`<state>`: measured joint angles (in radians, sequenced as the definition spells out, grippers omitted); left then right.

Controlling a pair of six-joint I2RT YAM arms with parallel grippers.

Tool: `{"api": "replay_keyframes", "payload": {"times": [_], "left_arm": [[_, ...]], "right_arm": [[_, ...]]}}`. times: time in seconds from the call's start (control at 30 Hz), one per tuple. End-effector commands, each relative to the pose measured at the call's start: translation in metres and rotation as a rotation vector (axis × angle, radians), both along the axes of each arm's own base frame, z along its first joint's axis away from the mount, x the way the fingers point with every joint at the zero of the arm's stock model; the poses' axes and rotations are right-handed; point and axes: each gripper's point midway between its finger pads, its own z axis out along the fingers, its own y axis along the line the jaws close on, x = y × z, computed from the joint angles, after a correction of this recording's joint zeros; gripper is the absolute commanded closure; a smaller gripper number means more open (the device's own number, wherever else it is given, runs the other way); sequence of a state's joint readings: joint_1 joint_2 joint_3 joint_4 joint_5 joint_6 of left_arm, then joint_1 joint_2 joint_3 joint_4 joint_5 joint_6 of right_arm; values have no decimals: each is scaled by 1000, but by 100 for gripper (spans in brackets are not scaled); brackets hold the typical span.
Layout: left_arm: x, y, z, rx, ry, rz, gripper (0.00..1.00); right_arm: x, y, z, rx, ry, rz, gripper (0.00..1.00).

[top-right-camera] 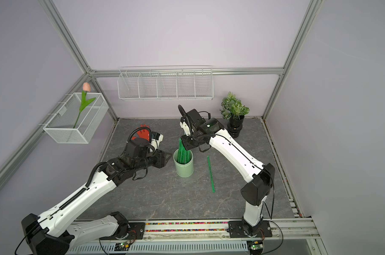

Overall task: Take the straws out of the storage container
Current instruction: Pick up the straw from the container, then place the straw at the center of the board.

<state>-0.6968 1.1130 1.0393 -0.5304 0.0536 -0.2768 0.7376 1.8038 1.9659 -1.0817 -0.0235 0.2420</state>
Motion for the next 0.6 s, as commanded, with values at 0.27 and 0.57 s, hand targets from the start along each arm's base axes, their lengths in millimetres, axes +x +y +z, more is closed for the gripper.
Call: {"api": "replay_keyframes", "payload": {"times": [0.27, 0.57], "left_arm": [[-2, -2, 2, -2, 3, -12, 46], [-2, -2, 3, -5, 1, -12, 46]], "right_arm": [[-12, 7, 38, 63, -51, 116, 87], [-32, 3, 57, 97, -55, 255, 87]]}}
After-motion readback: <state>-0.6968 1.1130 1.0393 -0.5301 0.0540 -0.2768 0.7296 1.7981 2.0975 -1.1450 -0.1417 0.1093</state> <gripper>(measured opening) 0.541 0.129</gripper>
